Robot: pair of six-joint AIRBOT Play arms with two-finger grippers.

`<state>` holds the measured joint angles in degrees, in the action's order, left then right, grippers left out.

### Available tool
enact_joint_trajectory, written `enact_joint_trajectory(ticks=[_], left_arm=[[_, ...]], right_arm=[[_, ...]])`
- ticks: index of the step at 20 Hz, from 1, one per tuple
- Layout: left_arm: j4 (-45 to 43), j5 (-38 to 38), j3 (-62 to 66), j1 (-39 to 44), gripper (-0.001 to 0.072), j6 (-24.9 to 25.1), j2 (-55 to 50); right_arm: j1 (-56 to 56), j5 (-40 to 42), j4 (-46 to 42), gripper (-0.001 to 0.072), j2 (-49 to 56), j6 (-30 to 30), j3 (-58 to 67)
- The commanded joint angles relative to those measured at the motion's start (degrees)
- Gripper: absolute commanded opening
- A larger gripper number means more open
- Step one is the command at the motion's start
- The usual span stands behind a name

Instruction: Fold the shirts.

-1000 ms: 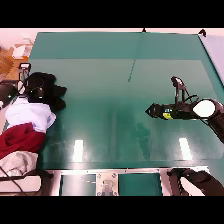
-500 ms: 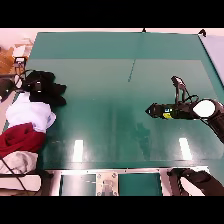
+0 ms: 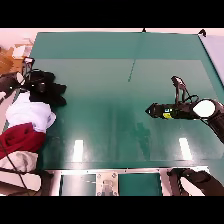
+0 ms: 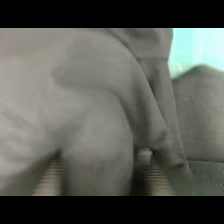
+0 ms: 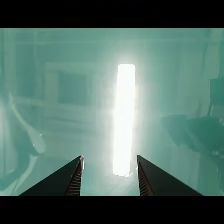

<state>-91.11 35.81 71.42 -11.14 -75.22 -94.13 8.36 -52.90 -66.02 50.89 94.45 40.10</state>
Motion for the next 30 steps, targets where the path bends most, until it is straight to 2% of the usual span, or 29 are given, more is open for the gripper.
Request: enact_joint_trajectory(ticks=[1,2,4,7,8,11,14,19,20,21,22,24,26,28,30], left_arm=[[3.1,-0.3,0.3,0.0,0.0033,2.3,-2.4],[4.1,0.7,1.4,0.0,0.0024,2.0,-2.4],[8.0,6.9,6.5,0.5,0.0023,2.0,-1.9],[18.3,17.3,20.1,4.1,0.0024,2.1,0.0],[20.9,19.3,24.5,6.1,0.0023,2.3,1.0],[26.4,23.3,34.5,14.3,0.0024,2.2,4.3],[36.1,26.7,37.8,23.4,0.0024,2.2,5.2],[36.7,26.8,35.5,38.0,0.0025,2.2,-0.4],[36.7,26.6,35.5,40.2,0.0120,2.2,-2.6],[36.7,25.8,35.5,42.0,0.0548,2.2,-5.0],[36.7,24.9,35.5,42.9,0.0719,1.1,-6.7],[35.9,24.2,35.5,42.1,0.0714,-1.5,-8.0],[35.4,28.4,37.2,38.1,0.0714,-2.6,-7.6],[35.2,36.0,39.5,31.9,0.0713,-3.7,-7.0],[35.0,46.7,40.3,25.6,0.0713,-5.6,-7.0]], right_arm=[[0.1,0.0,0.0,0.0396,0.0,0.0,0.0],[0.1,0.0,0.0,0.0386,0.0,0.0,0.0],[0.0,0.0,0.0,0.0260,0.0,0.0,0.0],[-1.6,-0.7,0.0,0.0236,0.0,0.0,0.9],[-3.1,-1.9,0.0,0.0155,0.0,0.0,1.7],[-9.5,-6.0,0.0,0.0144,0.0,-0.2,4.6],[-16.1,-8.0,0.0,0.0143,0.0,-0.2,6.7],[-21.4,-8.9,0.0,0.0152,0.0,-0.3,7.1],[-21.4,-9.0,0.0,0.0164,0.0,-0.3,7.1],[-21.4,-9.0,0.0,0.0247,0.0,-0.3,7.1],[-21.4,-9.0,0.0,0.0303,0.0,-0.3,7.1],[-21.4,-9.7,0.0,0.0313,0.0,-0.3,7.1],[-21.4,-10.7,0.0,0.0339,0.0,-0.4,7.1],[-21.4,-11.2,-0.2,0.0372,0.2,-0.4,7.1],[-21.4,-10.6,0.3,0.0372,1.7,-0.4,6.6]])
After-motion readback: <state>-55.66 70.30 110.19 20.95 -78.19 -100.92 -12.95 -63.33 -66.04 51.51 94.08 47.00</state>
